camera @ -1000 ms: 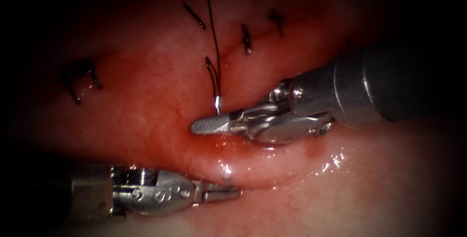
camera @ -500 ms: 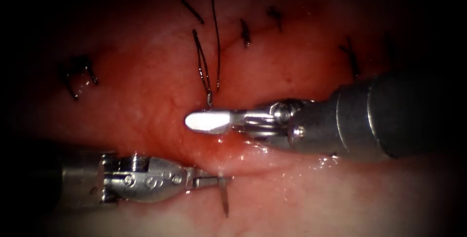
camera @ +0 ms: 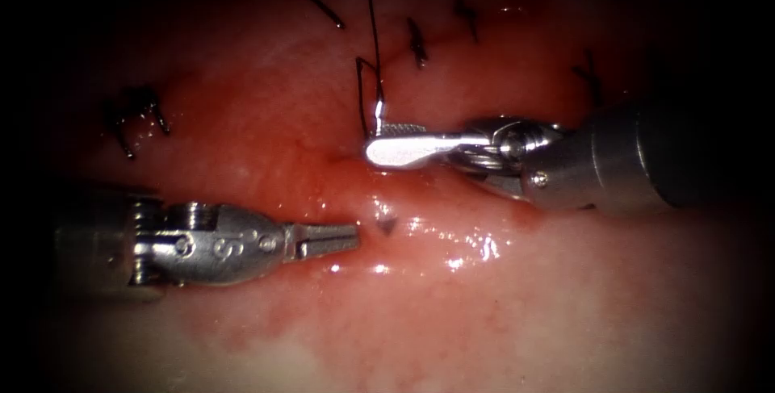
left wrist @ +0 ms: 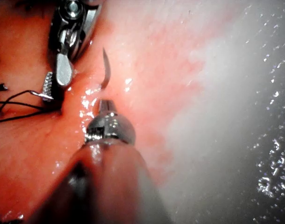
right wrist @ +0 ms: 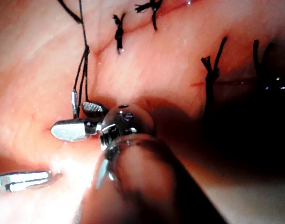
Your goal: Wound Closure
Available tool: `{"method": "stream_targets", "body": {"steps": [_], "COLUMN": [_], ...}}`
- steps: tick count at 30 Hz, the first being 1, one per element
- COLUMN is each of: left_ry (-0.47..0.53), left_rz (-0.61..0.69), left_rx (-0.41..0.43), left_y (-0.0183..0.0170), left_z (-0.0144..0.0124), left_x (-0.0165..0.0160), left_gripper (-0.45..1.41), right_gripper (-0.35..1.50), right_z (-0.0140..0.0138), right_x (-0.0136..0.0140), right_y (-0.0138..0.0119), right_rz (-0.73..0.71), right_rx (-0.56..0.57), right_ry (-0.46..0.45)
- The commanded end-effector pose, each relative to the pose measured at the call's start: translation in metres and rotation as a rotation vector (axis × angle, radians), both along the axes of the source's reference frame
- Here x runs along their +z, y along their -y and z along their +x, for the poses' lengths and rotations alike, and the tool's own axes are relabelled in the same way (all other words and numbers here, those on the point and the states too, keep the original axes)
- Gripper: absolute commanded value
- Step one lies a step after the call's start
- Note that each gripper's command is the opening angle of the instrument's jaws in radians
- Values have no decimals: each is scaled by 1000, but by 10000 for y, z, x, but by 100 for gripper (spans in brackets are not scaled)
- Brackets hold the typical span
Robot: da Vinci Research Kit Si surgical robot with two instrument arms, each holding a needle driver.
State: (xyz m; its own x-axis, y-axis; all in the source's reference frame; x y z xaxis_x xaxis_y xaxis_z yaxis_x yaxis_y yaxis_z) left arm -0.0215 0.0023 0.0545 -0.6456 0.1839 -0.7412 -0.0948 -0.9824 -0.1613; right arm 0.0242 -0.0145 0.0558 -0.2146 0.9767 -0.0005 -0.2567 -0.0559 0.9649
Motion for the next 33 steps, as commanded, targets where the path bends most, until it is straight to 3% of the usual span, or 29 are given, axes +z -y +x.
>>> {"method": "stream_targets", "body": {"steps": [1,6,7,9,14,20,26,33], "left_ry": [4,29,31,40,57,64,67,108], "left_rz": [-7,-39,-48,-57,-59,-60,-68,-30], "left_rx": [-1,-21,-21,-39,-35,-38,-31,-21], "left_y": [8,3,2,3,7,5,2,1], "left_z": [-6,-12,-14,-21,-37,-41,-40,-39], "left_x": [1,-9,-11,-15,-20,-18,-12,-3], "left_gripper": [-25,4,19,30,56,67,42,-42], "right_gripper": [130,135,135,135,141,143,140,148], "right_z": [-18,-54,-58,-66,-71,-64,-49,-34], "right_x": [11,9,7,3,-6,-9,-17,-37], "right_y": [2,-2,0,3,15,33,51,72], "right_rz": [-12,-54,-69,-93,-171,-224,-381,-655], "right_rx": [2,9,3,6,7,-17,-92,-186], "right_ry": [33,55,55,49,65,51,62,121]}}
